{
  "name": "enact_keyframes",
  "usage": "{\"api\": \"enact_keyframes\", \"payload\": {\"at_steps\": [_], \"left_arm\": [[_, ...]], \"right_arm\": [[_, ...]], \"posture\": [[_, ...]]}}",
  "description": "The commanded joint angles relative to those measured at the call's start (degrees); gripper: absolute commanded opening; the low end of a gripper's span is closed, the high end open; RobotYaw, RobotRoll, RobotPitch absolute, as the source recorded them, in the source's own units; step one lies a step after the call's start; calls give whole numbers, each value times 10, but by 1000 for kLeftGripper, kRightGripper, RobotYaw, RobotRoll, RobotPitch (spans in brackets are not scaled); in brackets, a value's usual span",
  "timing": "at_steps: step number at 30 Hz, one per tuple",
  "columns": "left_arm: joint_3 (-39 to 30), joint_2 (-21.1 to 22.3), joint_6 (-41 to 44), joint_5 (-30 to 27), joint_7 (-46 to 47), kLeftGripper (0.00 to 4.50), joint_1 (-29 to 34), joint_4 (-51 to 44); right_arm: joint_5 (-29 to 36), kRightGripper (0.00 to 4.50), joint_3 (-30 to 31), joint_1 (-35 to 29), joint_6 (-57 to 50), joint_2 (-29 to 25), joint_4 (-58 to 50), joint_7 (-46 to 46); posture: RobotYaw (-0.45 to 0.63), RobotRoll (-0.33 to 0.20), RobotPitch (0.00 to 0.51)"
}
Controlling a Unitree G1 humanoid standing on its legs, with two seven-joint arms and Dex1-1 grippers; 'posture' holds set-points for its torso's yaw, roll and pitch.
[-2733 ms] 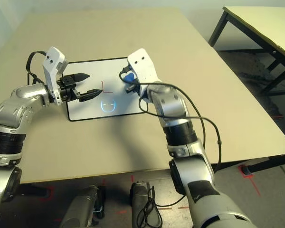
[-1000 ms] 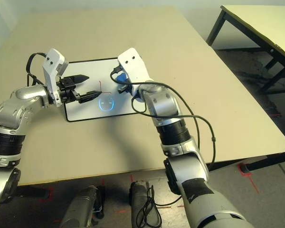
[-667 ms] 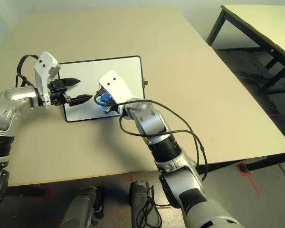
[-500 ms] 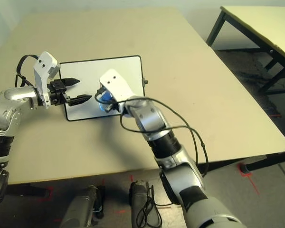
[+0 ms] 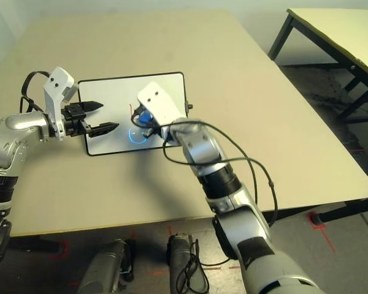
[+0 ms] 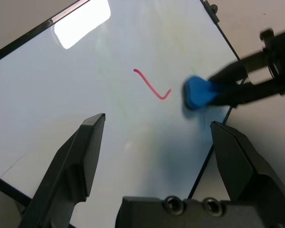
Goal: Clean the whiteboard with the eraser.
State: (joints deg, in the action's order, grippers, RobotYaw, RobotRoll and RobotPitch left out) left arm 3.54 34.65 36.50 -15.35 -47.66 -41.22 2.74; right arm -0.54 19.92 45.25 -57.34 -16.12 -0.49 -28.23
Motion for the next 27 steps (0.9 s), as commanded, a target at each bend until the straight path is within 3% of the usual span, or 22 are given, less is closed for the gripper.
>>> {"api": "enact_keyframes", "payload": {"at_steps": [1, 14, 27], "left_arm": [[12, -2, 2, 4, -5, 4500, 2, -2], [15, 0, 3, 4, -9, 4500, 8, -5], [11, 2, 14, 0, -2, 4500, 18, -23]], "right_arm": [[-2, 564, 11, -7, -16, 1, 16, 0], [0, 564, -30, 98, 70, 51, 95, 16], [-1, 563, 48, 58, -43, 9, 32, -38]], "posture": [[34, 0, 170], [40, 0, 169], [49, 0, 175]]}}
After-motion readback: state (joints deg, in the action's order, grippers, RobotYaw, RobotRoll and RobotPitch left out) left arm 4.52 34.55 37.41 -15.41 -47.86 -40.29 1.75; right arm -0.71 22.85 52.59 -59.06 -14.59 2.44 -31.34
